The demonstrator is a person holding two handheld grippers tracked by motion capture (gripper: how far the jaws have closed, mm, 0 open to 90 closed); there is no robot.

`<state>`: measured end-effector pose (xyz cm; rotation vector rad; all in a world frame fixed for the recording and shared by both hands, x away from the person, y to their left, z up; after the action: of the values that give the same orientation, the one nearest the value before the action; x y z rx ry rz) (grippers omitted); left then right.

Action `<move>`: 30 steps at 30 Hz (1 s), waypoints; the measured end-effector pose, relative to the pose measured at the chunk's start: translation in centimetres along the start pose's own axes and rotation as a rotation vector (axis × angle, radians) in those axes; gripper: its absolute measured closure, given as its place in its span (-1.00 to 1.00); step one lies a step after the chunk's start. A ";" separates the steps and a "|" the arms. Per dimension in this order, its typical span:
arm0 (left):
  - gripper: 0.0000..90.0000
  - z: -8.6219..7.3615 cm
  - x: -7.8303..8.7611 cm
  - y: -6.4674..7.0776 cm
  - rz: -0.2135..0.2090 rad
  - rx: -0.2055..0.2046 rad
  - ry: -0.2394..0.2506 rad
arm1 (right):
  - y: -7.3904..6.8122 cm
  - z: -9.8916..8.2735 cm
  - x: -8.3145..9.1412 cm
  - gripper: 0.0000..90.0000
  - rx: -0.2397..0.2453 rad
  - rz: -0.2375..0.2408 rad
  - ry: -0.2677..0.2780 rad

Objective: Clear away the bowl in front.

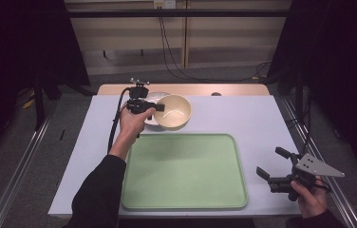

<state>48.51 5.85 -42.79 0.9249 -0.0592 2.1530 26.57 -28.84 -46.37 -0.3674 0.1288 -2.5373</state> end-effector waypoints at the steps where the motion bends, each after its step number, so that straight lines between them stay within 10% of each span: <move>1: 0.84 0.0 -0.1 0.1 0.002 -0.003 0.000 | 0.0 0.0 0.0 -1.00 0.000 -0.003 0.002; 30: 0.82 -0.6 -4.5 5.5 -0.069 -0.095 -0.079 | 0.1 0.0 0.0 -1.00 -0.002 -0.011 0.007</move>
<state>46.41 -0.67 -44.69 0.9439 -0.1650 2.0322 26.65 -28.88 -46.37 -0.3604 0.1325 -2.5497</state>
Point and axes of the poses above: each handheld gripper's, and its own axes: x roughly backward along the jaws, z roughly out of its top, y roughly to its right, the point moved 8 cm from there along -x, roughly forward along the jaws, and after that the axes turned 10 degrees about -x, right-handed, at the moved point
